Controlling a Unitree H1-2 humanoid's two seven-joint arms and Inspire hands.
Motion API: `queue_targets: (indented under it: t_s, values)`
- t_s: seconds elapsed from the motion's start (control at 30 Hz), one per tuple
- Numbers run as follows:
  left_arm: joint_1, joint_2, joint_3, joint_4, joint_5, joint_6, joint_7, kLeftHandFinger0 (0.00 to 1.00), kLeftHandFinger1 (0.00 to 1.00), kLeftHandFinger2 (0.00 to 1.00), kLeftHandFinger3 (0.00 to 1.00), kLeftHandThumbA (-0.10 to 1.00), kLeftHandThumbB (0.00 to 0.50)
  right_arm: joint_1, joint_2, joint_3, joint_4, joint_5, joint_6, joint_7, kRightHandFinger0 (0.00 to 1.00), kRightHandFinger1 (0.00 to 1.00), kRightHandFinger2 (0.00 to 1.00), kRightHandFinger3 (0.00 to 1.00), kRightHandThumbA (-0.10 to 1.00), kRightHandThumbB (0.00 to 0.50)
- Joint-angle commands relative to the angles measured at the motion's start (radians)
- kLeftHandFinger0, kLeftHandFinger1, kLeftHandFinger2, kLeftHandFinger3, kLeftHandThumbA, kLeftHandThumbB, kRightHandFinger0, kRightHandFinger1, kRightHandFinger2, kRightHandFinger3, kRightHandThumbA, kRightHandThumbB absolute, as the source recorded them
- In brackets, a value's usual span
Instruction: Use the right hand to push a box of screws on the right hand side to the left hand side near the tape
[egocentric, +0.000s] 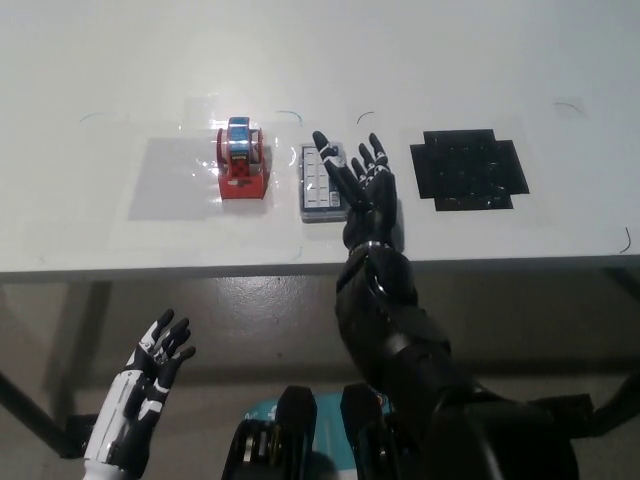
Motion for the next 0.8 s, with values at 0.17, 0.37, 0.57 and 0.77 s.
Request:
queue_targets:
  t_s: [0.17,0.37,0.57,0.77]
  values:
    - [-0.019,0.017,0.008,-0.022,-0.020,-0.052,-0.024,1.00,1.00,1.00,1.00,0.75,0.169,-0.072,0.033,-0.010,0.027,0.047,-0.014,0.021,1.00,1.00,1.00,1.00,1.00,0.213]
    - [-0.027,0.015,0.015,-0.028,-0.022,-0.038,-0.022,1.00,1.00,1.00,1.00,0.74,0.181,-0.090,0.049,-0.008,0.037,0.056,-0.003,0.022,1.00,1.00,1.00,1.00,1.00,0.224]
    - [-0.028,0.013,0.017,-0.031,-0.024,-0.029,-0.024,1.00,1.00,1.00,1.00,0.76,0.208,-0.097,0.072,-0.019,0.042,0.080,0.004,0.013,1.00,1.00,1.00,1.00,1.00,0.217]
    - [-0.030,0.016,0.020,-0.027,-0.033,-0.032,-0.030,1.00,1.00,1.00,1.00,0.74,0.201,-0.087,0.091,-0.025,0.043,0.101,0.008,0.045,1.00,1.00,1.00,1.00,1.00,0.214]
